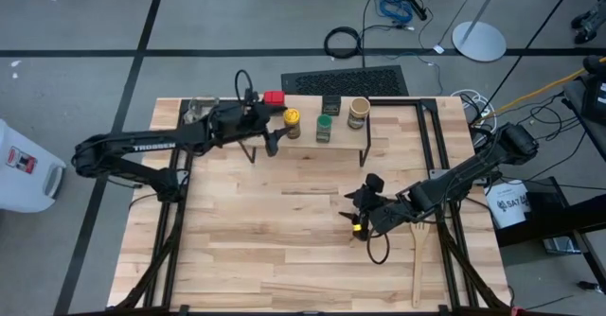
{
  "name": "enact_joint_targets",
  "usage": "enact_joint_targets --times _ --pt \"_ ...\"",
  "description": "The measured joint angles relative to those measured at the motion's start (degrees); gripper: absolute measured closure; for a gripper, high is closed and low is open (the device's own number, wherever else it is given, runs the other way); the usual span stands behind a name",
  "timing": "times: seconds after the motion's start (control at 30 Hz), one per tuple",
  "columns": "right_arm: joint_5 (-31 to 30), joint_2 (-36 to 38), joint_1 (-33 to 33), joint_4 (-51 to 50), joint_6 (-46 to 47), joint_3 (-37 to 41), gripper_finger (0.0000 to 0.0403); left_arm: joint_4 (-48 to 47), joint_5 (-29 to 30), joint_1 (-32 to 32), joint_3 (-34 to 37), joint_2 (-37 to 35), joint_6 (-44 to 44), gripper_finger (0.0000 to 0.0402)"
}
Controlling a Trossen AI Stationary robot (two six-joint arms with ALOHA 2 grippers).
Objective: Shelf spices
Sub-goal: Remove the yellow seasoning bottle from the shelf
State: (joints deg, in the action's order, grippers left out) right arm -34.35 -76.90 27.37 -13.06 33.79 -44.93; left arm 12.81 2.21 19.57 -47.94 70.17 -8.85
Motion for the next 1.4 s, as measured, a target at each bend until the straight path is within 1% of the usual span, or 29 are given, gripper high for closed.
enact_joint_targets --times 0.27,0.77,0.97,1.3,1.4 --pt "0.0 0.0 0.9 0.1 0.1 0.0 0.016 0.0 0.4 2.0 0.0 2.2 -0.6 0.0111" --pt "-0.1 0.0 0.9 1.0 -0.3 0.0 0.0161 1.1 -0.5 2.7 0.0 5.3 -0.6 0.0111" --pt "0.0 0.0 0.9 1.0 -0.4 0.0 0.0161 3.1 -2.4 2.7 0.0 5.3 -0.6 0.0111" --pt "-0.1 0.0 0.9 1.0 -0.4 0.0 0.0161 3.1 -2.6 2.7 0.0 5.3 -0.5 0.0112" --pt "0.0 0.0 0.9 1.0 -0.4 0.0 0.0161 3.0 -2.6 2.7 0.0 5.3 -0.5 0.0122"
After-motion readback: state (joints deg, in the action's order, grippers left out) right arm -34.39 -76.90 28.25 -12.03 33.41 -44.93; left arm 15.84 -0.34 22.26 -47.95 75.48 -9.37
